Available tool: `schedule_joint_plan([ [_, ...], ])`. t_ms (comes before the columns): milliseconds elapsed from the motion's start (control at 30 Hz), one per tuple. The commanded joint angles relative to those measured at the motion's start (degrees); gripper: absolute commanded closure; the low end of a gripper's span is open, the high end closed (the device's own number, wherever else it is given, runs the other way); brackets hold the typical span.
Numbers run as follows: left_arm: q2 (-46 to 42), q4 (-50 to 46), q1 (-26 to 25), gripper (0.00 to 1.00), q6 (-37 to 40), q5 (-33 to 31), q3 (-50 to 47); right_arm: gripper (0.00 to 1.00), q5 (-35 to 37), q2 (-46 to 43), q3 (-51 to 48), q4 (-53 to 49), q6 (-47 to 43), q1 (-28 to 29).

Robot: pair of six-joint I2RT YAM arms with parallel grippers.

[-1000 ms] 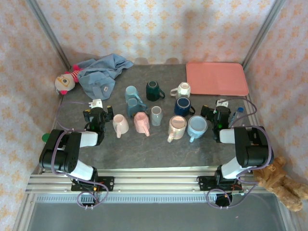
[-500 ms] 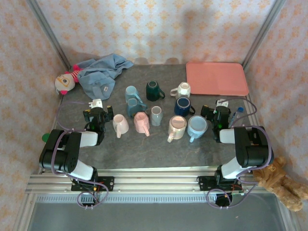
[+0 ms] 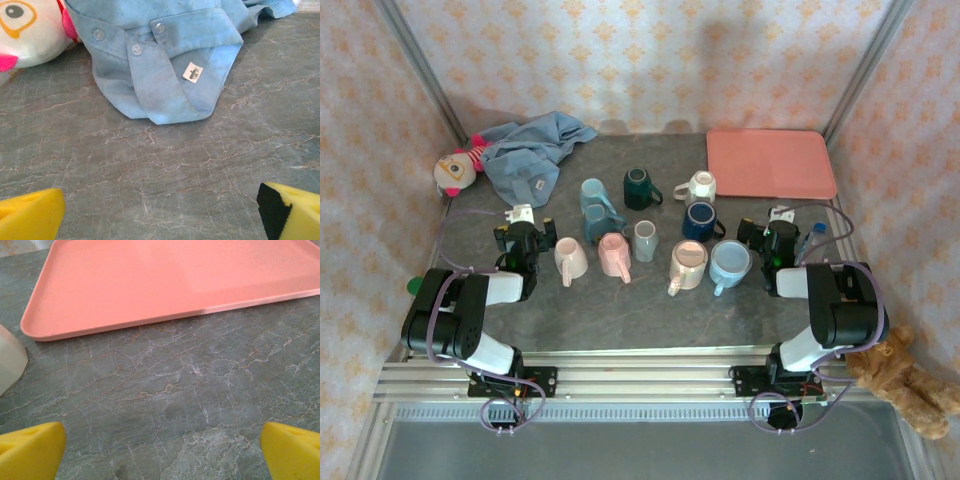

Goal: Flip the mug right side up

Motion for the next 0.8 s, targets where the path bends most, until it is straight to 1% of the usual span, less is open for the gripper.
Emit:
schedule_joint_plan([
  [0,0.0,0.2,0.1,0.00,1.2,0.4,1.3,0.01,1.5,-0.8,0.6,1.5,0.0,-0.2],
  [367,-0.1,0.1,0.5,0.00,1.1,1.1,1.2,0.01,1.1,-0.9,0.6,1.6,0.1,-0.4],
  [400,-0.2,0.5,0.2,0.05,1.3,0.3,1.1,0.00,0.9,-1.1,0.7,1.5,0.0,-0.4],
  [433,-1.4,-1.1,-0.2,0.05,1.2,-0.7,1.5,0.01,0.8,-1.7,1.6,-0.5,0.0,-0.4],
  [533,-8.0,-11.1,-0.4,0.03,1.5,-0.5,4.3,0.06,2.4,-5.3,5.6,-10.0,0.5,-0.4],
  [600,-12.8,-17.0,-0.4,0.03,1.4,-0.2,5.3,0.07,3.2,-8.9,5.9,-14.0,1.4,-0.2],
  [633,-14.7,-21.3,-0.4,0.03,1.0,-0.2,6.2,0.06,3.6,-10.8,6.0,-15.9,2.4,-0.2],
  [700,-19.2,-32.5,-0.4,0.03,0.4,0.9,9.8,0.07,2.6,-16.2,8.1,-25.1,4.5,-0.2],
  [767,-23.8,-39.8,-0.4,0.03,-1.0,2.7,12.1,0.08,0.8,-20.8,11.5,-35.3,6.6,-0.1],
])
